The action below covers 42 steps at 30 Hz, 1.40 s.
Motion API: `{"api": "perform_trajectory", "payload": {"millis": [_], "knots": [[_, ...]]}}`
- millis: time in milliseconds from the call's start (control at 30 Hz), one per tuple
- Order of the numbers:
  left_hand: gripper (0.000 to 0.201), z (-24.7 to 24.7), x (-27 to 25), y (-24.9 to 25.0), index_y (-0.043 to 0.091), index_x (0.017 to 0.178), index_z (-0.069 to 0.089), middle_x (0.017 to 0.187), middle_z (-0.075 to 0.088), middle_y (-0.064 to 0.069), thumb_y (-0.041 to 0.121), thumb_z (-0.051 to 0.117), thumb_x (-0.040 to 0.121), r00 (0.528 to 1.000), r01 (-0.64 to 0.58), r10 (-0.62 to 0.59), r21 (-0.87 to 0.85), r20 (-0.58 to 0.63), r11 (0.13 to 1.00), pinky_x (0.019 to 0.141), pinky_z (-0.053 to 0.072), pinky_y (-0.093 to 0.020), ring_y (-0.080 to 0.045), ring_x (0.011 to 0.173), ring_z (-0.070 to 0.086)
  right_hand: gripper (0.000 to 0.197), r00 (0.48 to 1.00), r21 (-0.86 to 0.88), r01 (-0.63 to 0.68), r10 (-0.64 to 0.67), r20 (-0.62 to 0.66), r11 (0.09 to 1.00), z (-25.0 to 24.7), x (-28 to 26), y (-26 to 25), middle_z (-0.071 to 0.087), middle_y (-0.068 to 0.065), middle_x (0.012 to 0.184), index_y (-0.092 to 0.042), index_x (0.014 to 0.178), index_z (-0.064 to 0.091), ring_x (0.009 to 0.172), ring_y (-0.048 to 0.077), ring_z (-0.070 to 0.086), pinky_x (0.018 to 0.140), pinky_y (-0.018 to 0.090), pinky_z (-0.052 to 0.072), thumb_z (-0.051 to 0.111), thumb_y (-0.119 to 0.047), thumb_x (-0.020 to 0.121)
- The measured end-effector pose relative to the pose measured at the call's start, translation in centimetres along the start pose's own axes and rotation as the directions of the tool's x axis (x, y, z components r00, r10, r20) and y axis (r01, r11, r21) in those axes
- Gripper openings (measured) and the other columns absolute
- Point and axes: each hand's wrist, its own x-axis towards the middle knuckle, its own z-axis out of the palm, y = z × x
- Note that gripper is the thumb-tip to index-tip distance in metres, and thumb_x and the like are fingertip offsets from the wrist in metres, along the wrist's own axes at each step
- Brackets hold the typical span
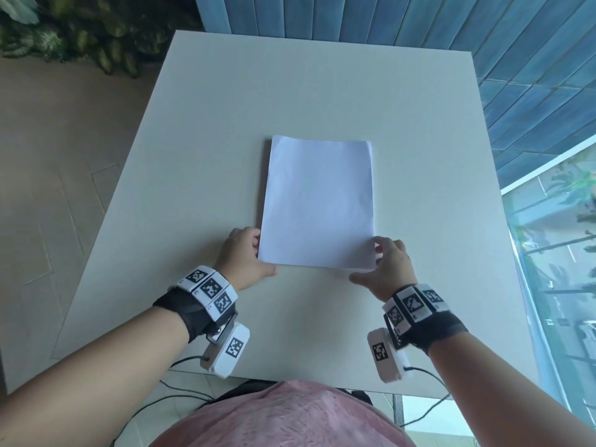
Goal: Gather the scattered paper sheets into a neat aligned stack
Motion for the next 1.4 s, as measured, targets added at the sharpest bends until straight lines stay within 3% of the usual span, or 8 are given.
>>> {"api": "perform_trajectory", "payload": {"millis": [67,167,300,567,900,1167,1400], "knots": [[0.057,0.3,-0.5,0.1,0.012,0.107,0.062,0.103,0.063,-0.006,0.016,0.082,0.055,0.998,-0.004,0.006,0.031,-0.062,1.0,0.084,0.054,-0.034,-0.022,0.09,0.063,0.081,1.0,-0.003,-0.002,0.002,-0.018,1.0,0.3,-0.2,0.0,0.046,0.008,0.124,-0.008,0.132,0.044,0.1,0.022,0.057,0.083,0.023,0.045,0.083,-0.019,0.062],[0.045,0.4,-0.4,0.4,0.009,0.1,0.064,0.095,0.067,-0.006,0.013,0.079,0.057,0.996,-0.001,0.007,0.065,-0.094,0.998,0.082,0.054,-0.036,-0.025,0.09,0.064,0.076,0.999,0.011,-0.017,0.018,-0.045,1.0,0.3,0.3,0.0,0.05,0.008,0.121,-0.008,0.129,0.047,0.102,0.023,0.058,0.083,0.024,0.045,0.083,-0.02,0.062],[0.039,0.3,-0.3,0.7,0.007,0.096,0.066,0.092,0.07,-0.006,0.013,0.078,0.059,0.996,-0.011,0.02,0.099,-0.09,0.995,0.078,0.056,-0.039,-0.026,0.086,0.066,0.065,0.997,-0.014,-0.012,0.01,-0.076,1.0,0.5,0.8,0.2,0.054,0.009,0.116,-0.007,0.123,0.052,0.095,0.022,0.058,0.075,0.023,0.041,0.078,-0.017,0.064],[0.034,0.2,-0.3,0.7,0.001,0.092,0.067,0.089,0.072,-0.01,0.009,0.078,0.061,0.997,-0.013,0.02,0.092,-0.072,0.996,0.076,0.058,-0.041,-0.029,0.082,0.068,0.057,0.995,-0.028,0.006,-0.009,-0.096,1.0,0.8,1.2,0.8,0.058,0.01,0.11,-0.008,0.115,0.059,0.093,0.024,0.06,0.072,0.024,0.041,0.079,-0.016,0.062],[0.034,0.0,-0.6,0.5,-0.003,0.089,0.066,0.082,0.073,-0.014,0.01,0.078,0.06,0.996,-0.03,0.036,0.068,-0.087,0.997,0.075,0.058,-0.045,-0.034,0.082,0.069,0.063,0.993,0.001,0.016,-0.016,-0.118,1.0,1.0,1.1,1.0,0.056,0.009,0.112,-0.008,0.121,0.056,0.094,0.024,0.062,0.076,0.024,0.045,0.079,-0.017,0.063],[0.036,-0.1,-0.5,0.1,0.003,0.093,0.066,0.084,0.072,-0.008,0.012,0.08,0.06,0.997,-0.034,0.037,0.052,-0.071,0.998,0.076,0.058,-0.042,-0.028,0.08,0.069,0.063,0.993,-0.004,0.001,-0.001,-0.117,1.0,1.2,0.8,0.9,0.055,0.007,0.114,-0.008,0.123,0.054,0.093,0.021,0.06,0.075,0.024,0.044,0.077,-0.018,0.065],[0.061,-0.9,-1.7,-2.4,0.008,0.109,0.056,0.101,0.058,-0.005,0.023,0.086,0.059,1.0,-0.01,0.009,0.135,0.004,0.991,0.081,0.049,-0.03,-0.023,0.088,0.059,0.07,0.997,0.029,-0.039,0.041,-0.068,0.999,-0.3,-1.2,2.0,0.05,0.006,0.114,-0.01,0.122,0.052,0.088,0.02,0.056,0.077,0.027,0.047,0.083,-0.021,0.061]]}}
